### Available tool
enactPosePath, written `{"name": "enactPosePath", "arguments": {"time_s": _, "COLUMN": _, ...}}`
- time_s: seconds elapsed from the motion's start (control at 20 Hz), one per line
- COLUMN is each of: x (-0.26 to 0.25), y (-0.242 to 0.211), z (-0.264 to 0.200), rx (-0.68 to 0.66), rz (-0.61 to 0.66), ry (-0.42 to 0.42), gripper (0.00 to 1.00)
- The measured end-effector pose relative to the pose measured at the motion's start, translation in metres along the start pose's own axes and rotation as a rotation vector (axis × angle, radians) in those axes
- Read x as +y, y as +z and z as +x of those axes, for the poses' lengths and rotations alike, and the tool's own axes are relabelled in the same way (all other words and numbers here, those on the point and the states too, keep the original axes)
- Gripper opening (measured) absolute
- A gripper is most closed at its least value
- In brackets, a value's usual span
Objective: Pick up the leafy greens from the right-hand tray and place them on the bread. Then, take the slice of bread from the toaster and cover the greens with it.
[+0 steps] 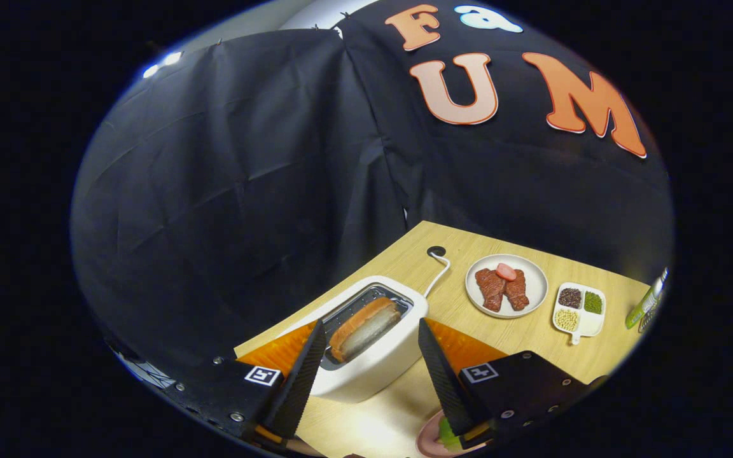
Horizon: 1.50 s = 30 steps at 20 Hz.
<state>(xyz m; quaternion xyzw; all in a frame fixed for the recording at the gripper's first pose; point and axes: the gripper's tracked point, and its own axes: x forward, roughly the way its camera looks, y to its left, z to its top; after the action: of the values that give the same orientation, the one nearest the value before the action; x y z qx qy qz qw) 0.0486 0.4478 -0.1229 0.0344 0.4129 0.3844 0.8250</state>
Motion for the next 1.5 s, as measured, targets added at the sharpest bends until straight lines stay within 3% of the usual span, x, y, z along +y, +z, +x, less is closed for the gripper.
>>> {"name": "enactPosePath", "arguments": {"time_s": 0.3, "x": 0.010, "y": -0.007, "z": 0.032, "rx": 0.152, "rz": 0.137, "ry": 0.057, "gripper": 0.91}}
{"name": "enactPosePath", "arguments": {"time_s": 0.55, "x": 0.004, "y": -0.013, "z": 0.056, "rx": 0.239, "rz": 0.173, "ry": 0.018, "gripper": 0.91}}
{"name": "enactPosePath", "arguments": {"time_s": 0.75, "x": 0.010, "y": -0.021, "z": 0.061, "rx": 0.318, "rz": 0.260, "ry": 0.022, "gripper": 0.76}}
{"name": "enactPosePath", "arguments": {"time_s": 0.8, "x": 0.008, "y": -0.025, "z": 0.066, "rx": 0.338, "rz": 0.266, "ry": 0.020, "gripper": 0.67}}
{"name": "enactPosePath", "arguments": {"time_s": 1.05, "x": 0.004, "y": -0.025, "z": 0.066, "rx": 0.344, "rz": 0.328, "ry": 0.027, "gripper": 0.43}}
{"name": "enactPosePath", "arguments": {"time_s": 1.2, "x": -0.006, "y": -0.023, "z": 0.061, "rx": 0.308, "rz": 0.337, "ry": 0.005, "gripper": 0.20}}
{"name": "enactPosePath", "arguments": {"time_s": 1.3, "x": -0.007, "y": -0.022, "z": 0.051, "rx": 0.282, "rz": 0.352, "ry": 0.014, "gripper": 0.13}}
{"name": "enactPosePath", "arguments": {"time_s": 1.5, "x": -0.016, "y": -0.009, "z": 0.026, "rx": 0.214, "rz": 0.436, "ry": 0.038, "gripper": 0.12}}
